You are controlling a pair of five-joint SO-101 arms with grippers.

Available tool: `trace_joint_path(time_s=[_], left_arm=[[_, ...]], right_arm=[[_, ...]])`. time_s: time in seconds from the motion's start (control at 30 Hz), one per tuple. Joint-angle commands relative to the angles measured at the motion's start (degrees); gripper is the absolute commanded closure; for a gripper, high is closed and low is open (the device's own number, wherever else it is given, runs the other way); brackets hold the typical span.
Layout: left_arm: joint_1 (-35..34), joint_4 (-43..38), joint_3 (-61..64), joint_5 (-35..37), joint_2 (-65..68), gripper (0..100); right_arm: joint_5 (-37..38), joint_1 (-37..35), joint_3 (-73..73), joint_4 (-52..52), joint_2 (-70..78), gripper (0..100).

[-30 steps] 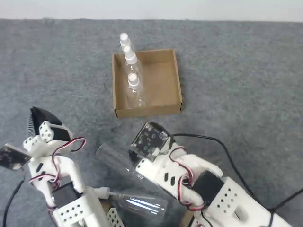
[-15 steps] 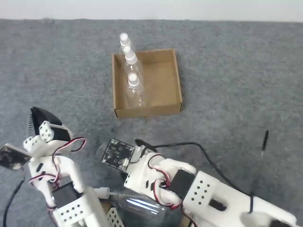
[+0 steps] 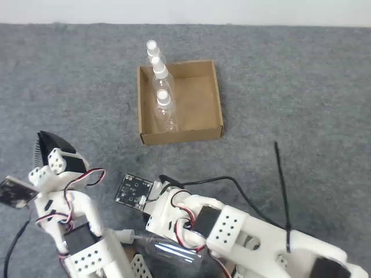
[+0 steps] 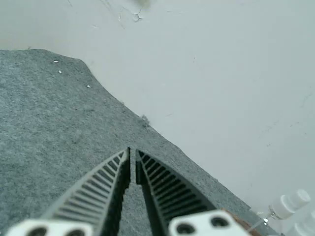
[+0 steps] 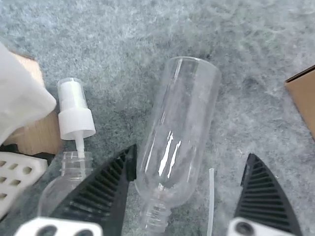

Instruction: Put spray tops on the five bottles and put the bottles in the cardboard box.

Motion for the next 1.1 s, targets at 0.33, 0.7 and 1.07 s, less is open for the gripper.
trace_joint_path(time_s=[0.33,0.7,1.07], left_arm=[[-0.3,-2.2,-0.7,0.1,-0.9,98],[-2.9,-2.2,-0.7,0.1,-1.0,98],[-3.0,-2.2,-0.7,0.1,-1.0,98]], right_arm=[[0.9,2.2,-8.4,-3.4,11.3,71.4],[0.8,3.6,-12.0,-2.8,17.1,77.6],[0.8,3.7,-14.2,-0.8,17.0,92.0]])
